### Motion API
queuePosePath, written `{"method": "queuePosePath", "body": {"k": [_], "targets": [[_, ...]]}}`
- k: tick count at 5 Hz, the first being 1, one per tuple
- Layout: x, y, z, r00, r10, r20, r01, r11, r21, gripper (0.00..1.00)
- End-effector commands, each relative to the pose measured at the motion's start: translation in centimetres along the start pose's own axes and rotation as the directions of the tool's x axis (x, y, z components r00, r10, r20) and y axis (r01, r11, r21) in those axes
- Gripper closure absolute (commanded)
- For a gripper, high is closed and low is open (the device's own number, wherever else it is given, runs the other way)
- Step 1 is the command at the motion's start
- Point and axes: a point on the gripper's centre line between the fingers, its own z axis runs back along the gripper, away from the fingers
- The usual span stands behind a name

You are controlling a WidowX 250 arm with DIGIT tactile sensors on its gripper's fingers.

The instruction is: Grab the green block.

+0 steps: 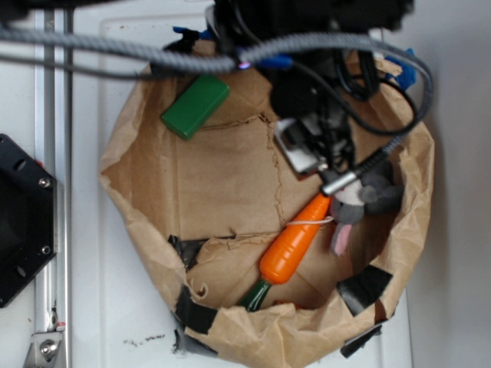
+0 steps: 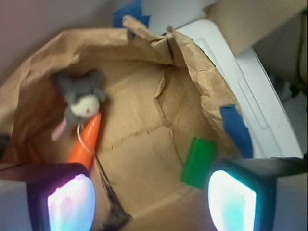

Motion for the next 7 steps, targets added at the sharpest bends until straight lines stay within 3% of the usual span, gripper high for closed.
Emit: {"method": "queuePosePath", "body": {"k": [1,2,3,4,5,6,7], "targets": [[0.5,0.4,1.7,0.998,0.004,0.059,-0.003,1.0,-0.021,0.0],[0.5,0.4,1.7,0.998,0.004,0.059,-0.003,1.0,-0.021,0.0],[-1.0,-1.1,-1.4,0.994,-0.059,0.089,0.056,0.998,0.035,0.0],[-4.1,-1.4,-5.3,0.999,0.006,0.054,-0.009,0.998,0.057,0.0],[-4.6,-2.0,-7.6,0.999,0.015,0.041,-0.019,0.996,0.084,0.0],[-4.6,-0.4,-8.6,0.997,0.06,0.048,-0.063,0.995,0.083,0.0],[-2.7,2.8,-9.1,0.996,0.069,0.049,-0.072,0.995,0.062,0.0]]}}
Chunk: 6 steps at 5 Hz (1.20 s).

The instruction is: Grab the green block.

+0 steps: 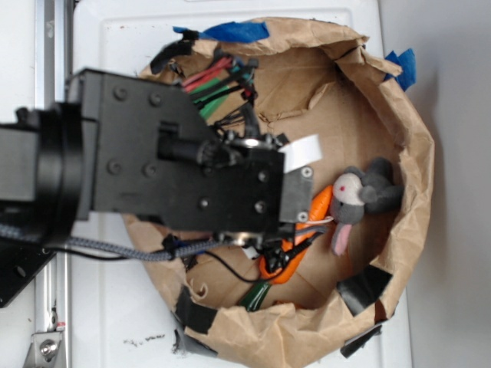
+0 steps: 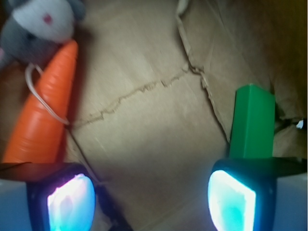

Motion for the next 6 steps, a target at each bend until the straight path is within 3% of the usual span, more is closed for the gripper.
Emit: {"method": "queuePosePath", "body": {"k": [1,2,4,5,6], "targets": [[3.6,6.0,0.1,1.0,-0.007,0.016,0.008,0.999,-0.036,0.0],[3.8,6.8,0.5,0.997,-0.036,0.066,0.038,0.999,-0.028,0.0],[3.4,7.5,-0.7,0.992,-0.089,0.085,0.094,0.994,-0.055,0.0],[3.0,7.5,-1.2,0.984,-0.095,0.153,0.112,0.988,-0.11,0.0],[2.8,7.4,-1.5,0.978,-0.113,0.177,0.134,0.984,-0.114,0.0]]}}
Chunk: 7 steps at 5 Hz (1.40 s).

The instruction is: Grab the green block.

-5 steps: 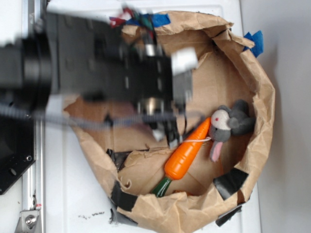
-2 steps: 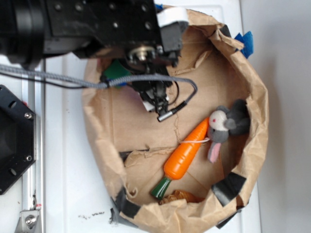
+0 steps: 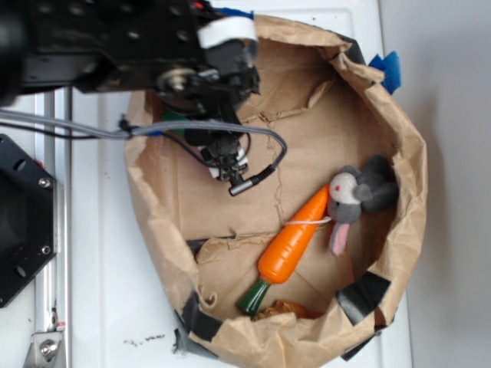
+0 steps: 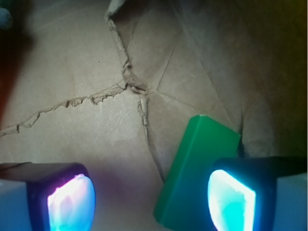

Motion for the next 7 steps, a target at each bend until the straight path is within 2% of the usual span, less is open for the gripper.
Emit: {"method": "queuePosePath", "body": {"k": [1,2,4,5,6,7], "targets": [[0.5,2.3,1.1,0.997,0.062,0.049,-0.062,0.998,0.006,0.0],[0.6,3.5,1.4,0.988,0.156,0.009,-0.156,0.987,0.04,0.0],[0.8,4.1,1.0,0.985,0.173,-0.014,-0.172,0.983,0.057,0.0],[0.8,4.4,0.6,0.975,0.214,-0.054,-0.21,0.975,0.077,0.0],[0.4,4.5,-0.2,0.941,0.31,-0.139,-0.296,0.949,0.109,0.0],[0.2,4.3,-1.2,0.933,0.311,-0.182,-0.29,0.947,0.134,0.0]]}}
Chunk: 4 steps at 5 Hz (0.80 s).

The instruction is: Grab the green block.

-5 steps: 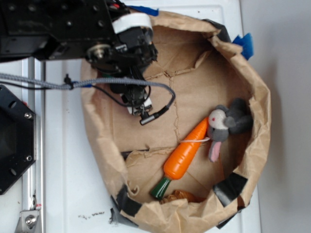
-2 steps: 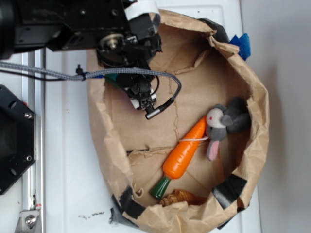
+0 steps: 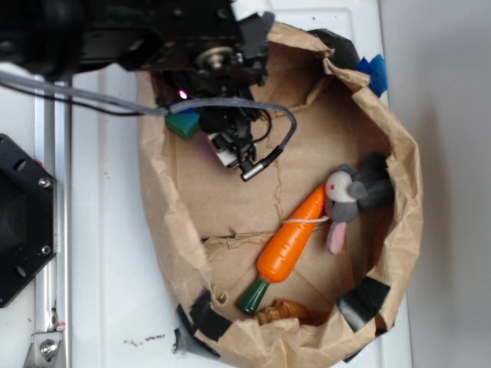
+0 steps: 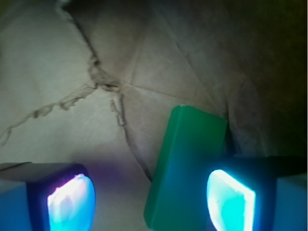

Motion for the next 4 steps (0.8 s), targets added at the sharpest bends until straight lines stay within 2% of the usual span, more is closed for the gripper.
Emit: {"method": "queuePosePath", "body": {"k": [1,2,4], "targets": [[0.6,0.9,-1.8,1.0,0.009,-0.009,-0.009,1.0,-0.02,0.0],[0.9,-0.2,-3.3,0.996,-0.088,-0.001,0.087,0.991,-0.104,0.0],[1.0,-0.9,-3.2,0.99,-0.138,0.036,0.141,0.985,-0.098,0.0]]}}
